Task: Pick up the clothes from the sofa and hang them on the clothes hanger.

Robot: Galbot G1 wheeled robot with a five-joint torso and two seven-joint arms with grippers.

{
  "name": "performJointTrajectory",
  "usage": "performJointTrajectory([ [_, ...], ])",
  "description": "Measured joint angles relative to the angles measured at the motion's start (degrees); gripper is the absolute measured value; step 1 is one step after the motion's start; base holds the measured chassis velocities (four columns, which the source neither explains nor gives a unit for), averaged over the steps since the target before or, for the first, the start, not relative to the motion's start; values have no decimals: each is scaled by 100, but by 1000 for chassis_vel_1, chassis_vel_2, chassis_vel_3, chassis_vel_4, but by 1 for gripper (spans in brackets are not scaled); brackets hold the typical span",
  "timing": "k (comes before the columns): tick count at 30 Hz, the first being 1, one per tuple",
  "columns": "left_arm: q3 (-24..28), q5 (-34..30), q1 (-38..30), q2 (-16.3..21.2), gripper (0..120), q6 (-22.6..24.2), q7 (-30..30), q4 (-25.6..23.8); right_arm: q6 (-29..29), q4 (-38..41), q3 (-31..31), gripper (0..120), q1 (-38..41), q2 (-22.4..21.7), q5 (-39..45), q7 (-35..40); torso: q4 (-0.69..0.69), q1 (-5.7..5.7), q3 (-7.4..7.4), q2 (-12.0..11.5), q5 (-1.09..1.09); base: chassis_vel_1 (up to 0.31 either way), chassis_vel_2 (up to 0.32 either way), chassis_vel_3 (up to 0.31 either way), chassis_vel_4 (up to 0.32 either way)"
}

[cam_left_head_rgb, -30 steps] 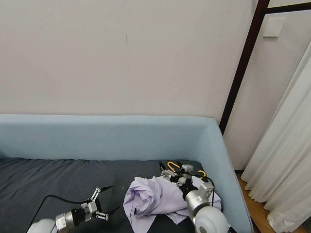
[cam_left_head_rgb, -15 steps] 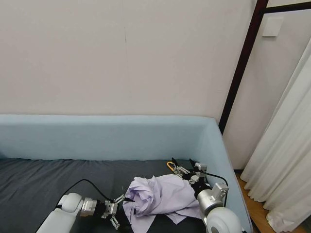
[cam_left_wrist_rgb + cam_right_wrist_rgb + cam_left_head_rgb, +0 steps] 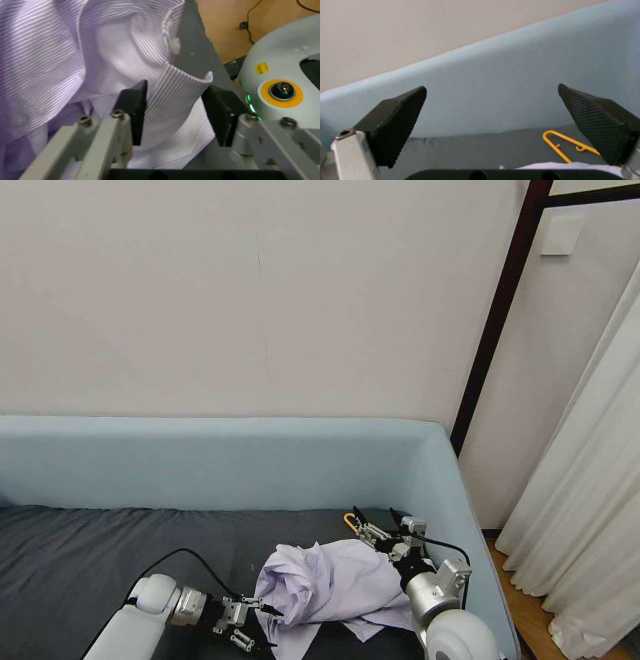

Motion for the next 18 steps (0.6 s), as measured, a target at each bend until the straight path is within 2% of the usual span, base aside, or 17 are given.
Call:
performJointTrajectory([
  [3, 8, -172, 33, 15, 25, -43, -200, -5, 0, 8, 2, 100, -42, 9, -26, 1, 0, -1, 0, 0, 0, 0, 0, 0, 0],
  [6, 23, -278, 51, 15, 18, -53, -272, -7, 0, 10, 3, 100, -69, 15, -44, 1, 0, -1, 0, 0, 0, 0, 0, 0, 0],
  [9, 37, -536, 73, 9, 3, -52, -345, -33, 3, 14, 30, 100, -136, 19, -84, 5, 0, 0, 0, 0, 0, 0, 0, 0, 0],
  [10, 37, -536, 73, 9, 3, -52, -345, -33, 3, 14, 30, 100, -136, 19, -84, 5, 0, 0, 0, 0, 0, 0, 0, 0, 0],
  [13, 209, -1698, 191, 102, 0, 228, -543, -218, 23, 14, 67, 100, -181, 25, -111, 44, -1, -1, 0, 0, -1, 0, 0, 0, 0],
  [15, 456, -2913, 329, 268, 0, 589, -872, -550, 75, -3, 94, 100, -188, 25, -124, 93, 0, -1, 0, 0, -1, 0, 0, 0, 0],
  [16, 456, -2913, 329, 268, 0, 589, -872, -550, 75, -3, 94, 100, -188, 25, -124, 93, 0, -1, 0, 0, -1, 0, 0, 0, 0],
  [18, 661, -3834, 445, 430, 0, 886, -1298, -916, 119, -33, 115, 100, -189, 18, -145, 121, 2, -1, 0, 0, 1, 0, 0, 0, 0],
])
